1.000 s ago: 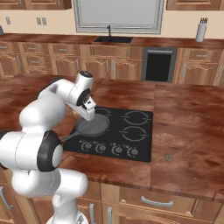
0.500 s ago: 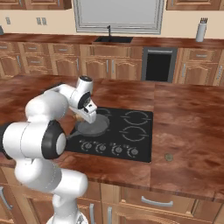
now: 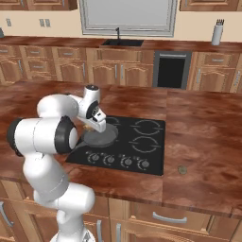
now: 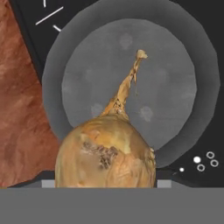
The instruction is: Put the garlic and onion in the pan. Then turn on the front left burner and set the heat to medium.
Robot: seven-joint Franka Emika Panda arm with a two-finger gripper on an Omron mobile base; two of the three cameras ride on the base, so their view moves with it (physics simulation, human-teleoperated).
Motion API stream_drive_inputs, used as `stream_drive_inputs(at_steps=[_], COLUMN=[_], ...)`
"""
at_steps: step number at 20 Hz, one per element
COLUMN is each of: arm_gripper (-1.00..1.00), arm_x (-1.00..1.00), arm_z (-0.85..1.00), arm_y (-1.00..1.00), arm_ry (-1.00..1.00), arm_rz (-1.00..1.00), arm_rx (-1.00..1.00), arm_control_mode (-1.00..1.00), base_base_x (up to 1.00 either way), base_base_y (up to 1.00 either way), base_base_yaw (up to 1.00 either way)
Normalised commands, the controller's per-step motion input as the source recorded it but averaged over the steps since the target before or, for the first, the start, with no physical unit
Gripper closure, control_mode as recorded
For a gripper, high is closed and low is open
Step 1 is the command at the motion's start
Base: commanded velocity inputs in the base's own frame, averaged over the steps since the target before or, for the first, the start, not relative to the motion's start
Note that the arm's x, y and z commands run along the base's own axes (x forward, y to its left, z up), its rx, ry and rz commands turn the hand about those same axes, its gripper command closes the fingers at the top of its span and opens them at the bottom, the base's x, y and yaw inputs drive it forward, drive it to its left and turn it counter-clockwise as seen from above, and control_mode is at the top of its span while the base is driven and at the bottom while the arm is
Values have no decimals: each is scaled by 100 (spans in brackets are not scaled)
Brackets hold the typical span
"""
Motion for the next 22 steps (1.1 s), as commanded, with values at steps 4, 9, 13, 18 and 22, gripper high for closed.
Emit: stream_drive_inputs(at_steps=[4,9,13,18,22], arm_gripper=[100,100,100,100,100], arm_x=[41,34,27,13,0], arm_z=[-28,-30,-25,-28,-33], arm_y=[0,0,0,0,5], arm_ry=[0,0,0,0,0], arm_rz=[0,0,0,0,0], arm_rx=[-5,-6,-5,-4,-5], arm_control_mode=[-100,-100,-100,-100,-100], base_base_x=[0,0,0,0,0], base_base_y=[0,0,0,0,0], base_base_yaw=[0,0,0,0,0])
